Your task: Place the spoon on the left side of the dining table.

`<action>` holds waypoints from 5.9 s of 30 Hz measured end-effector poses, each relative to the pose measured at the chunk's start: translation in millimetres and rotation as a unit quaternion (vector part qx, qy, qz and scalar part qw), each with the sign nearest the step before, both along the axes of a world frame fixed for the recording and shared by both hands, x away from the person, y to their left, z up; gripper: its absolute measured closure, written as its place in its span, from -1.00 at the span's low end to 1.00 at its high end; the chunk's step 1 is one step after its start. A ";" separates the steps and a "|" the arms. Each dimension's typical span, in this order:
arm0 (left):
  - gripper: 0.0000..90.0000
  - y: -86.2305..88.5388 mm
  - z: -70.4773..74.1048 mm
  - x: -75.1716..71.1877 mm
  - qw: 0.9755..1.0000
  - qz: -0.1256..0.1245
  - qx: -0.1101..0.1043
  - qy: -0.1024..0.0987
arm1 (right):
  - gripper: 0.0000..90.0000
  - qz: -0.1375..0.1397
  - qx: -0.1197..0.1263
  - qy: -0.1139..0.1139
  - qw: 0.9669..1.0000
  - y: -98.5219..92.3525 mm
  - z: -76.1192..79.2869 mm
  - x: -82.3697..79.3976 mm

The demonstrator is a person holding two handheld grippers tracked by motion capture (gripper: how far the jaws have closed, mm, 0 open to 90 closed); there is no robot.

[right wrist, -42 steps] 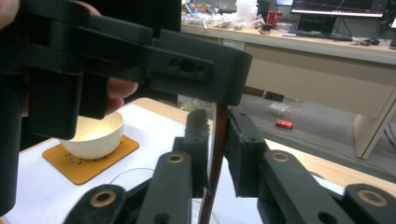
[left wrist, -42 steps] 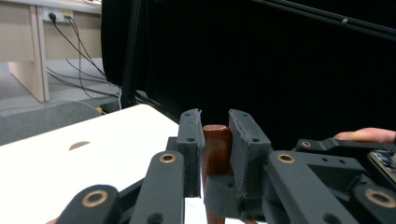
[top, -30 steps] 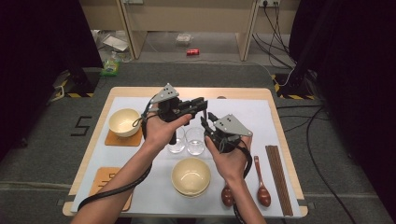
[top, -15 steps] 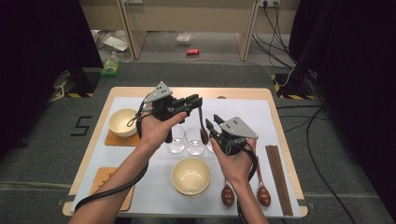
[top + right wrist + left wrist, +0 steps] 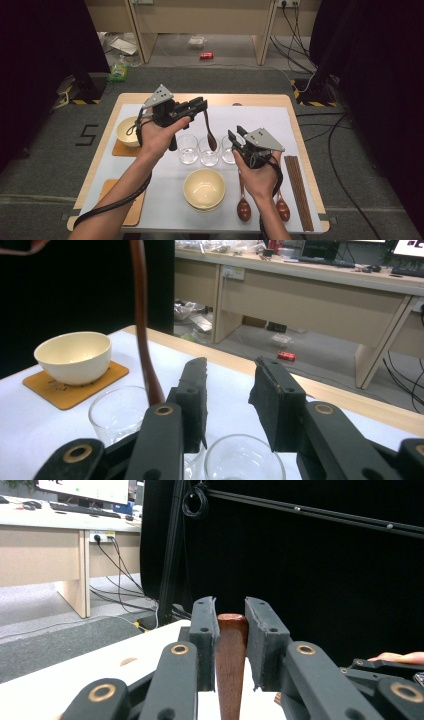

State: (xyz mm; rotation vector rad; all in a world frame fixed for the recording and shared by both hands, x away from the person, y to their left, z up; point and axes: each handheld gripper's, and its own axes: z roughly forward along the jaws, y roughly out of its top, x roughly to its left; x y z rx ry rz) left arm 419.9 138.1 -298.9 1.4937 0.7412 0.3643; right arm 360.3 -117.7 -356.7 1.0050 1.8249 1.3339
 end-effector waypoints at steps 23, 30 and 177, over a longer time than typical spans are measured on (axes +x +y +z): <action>0.67 31.4 5.6 -5.0 0.999 0.032 0.001 -0.012 | 0.47 -0.028 -0.006 0.018 0.999 -24.4 -17.0 -4.2; 0.67 40.0 7.8 -5.5 0.999 0.041 0.000 -0.017 | 0.47 -0.036 -0.003 0.025 0.999 -30.7 -23.2 -5.9; 0.62 202.3 -92.7 106.7 0.929 0.336 0.088 0.128 | 0.42 -0.068 0.019 0.055 0.996 -59.0 -54.7 -11.6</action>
